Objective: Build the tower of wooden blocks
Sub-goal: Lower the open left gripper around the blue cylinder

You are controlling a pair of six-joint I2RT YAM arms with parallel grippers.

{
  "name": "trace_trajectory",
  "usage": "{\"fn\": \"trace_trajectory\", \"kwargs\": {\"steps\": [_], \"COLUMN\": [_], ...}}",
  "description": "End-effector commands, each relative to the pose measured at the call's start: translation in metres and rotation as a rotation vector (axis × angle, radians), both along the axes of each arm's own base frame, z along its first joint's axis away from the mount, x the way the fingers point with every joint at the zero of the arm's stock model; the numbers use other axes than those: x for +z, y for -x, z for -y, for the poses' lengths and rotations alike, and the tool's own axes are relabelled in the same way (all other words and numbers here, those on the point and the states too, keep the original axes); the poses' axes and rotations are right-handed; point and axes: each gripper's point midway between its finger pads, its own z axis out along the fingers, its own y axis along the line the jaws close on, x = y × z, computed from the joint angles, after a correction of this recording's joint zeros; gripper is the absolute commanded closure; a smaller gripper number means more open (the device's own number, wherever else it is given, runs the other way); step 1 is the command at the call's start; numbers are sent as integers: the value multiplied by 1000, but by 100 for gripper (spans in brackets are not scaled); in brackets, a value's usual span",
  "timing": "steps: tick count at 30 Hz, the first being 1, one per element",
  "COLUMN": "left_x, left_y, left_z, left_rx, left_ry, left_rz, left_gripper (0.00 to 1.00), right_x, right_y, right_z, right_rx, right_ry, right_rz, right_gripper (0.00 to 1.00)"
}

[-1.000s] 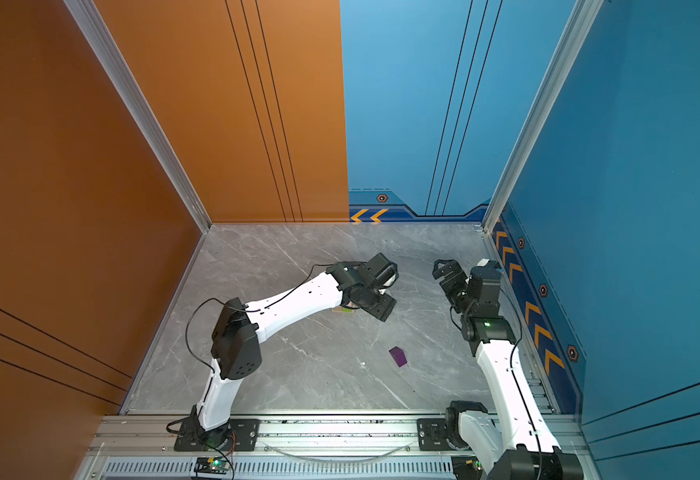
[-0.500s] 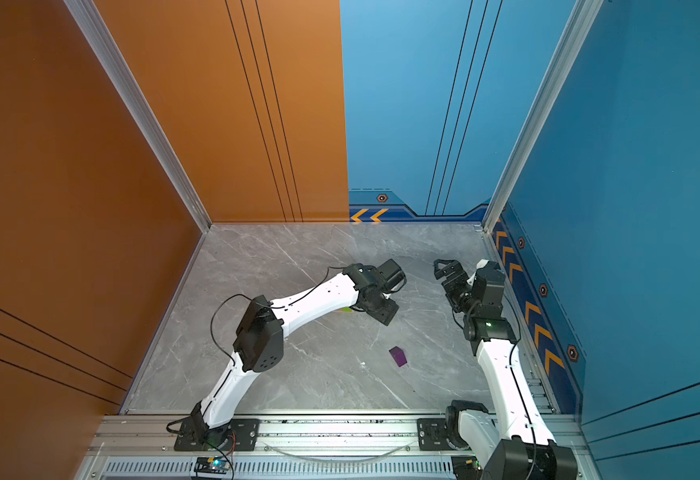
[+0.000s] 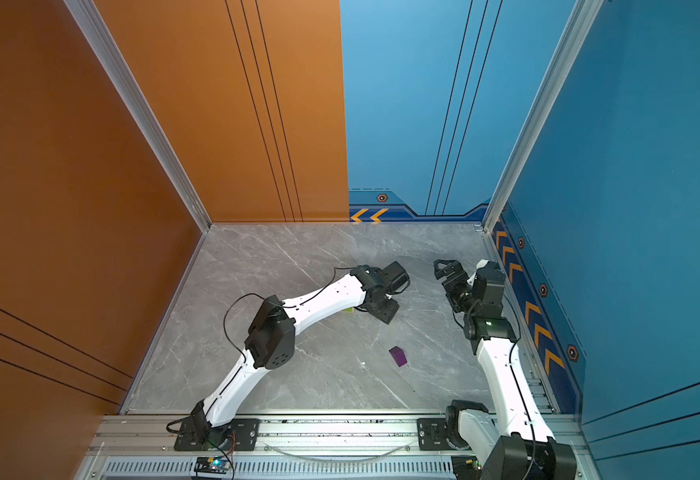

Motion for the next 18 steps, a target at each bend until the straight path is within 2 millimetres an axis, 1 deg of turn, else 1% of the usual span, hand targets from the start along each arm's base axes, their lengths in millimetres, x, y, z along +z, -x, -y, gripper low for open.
{"fn": "trace_trajectory", "kwargs": {"steps": [1,4,10,18], "left_x": [-7,-12,-20,-26], "left_y": [-9,-11,-17,-18], "left_z": [-8,-10,-14,-11], "left_rx": [34,47,72,75], "left_ry": [-39,-48,-61,-53], "left_rz": [9,9,9,-5], "left_gripper": [34,36,44,45], "right_x": [0,-1,-4,-7], "right_y": [-3,-3,-5,-7], "right_z": [2,2,2,2], "right_rx": [3,5,4,7], "right_ry": [1,1,0,-3], "right_rz": [14,13,4,-1], "right_gripper": [0,0,0,0]}}
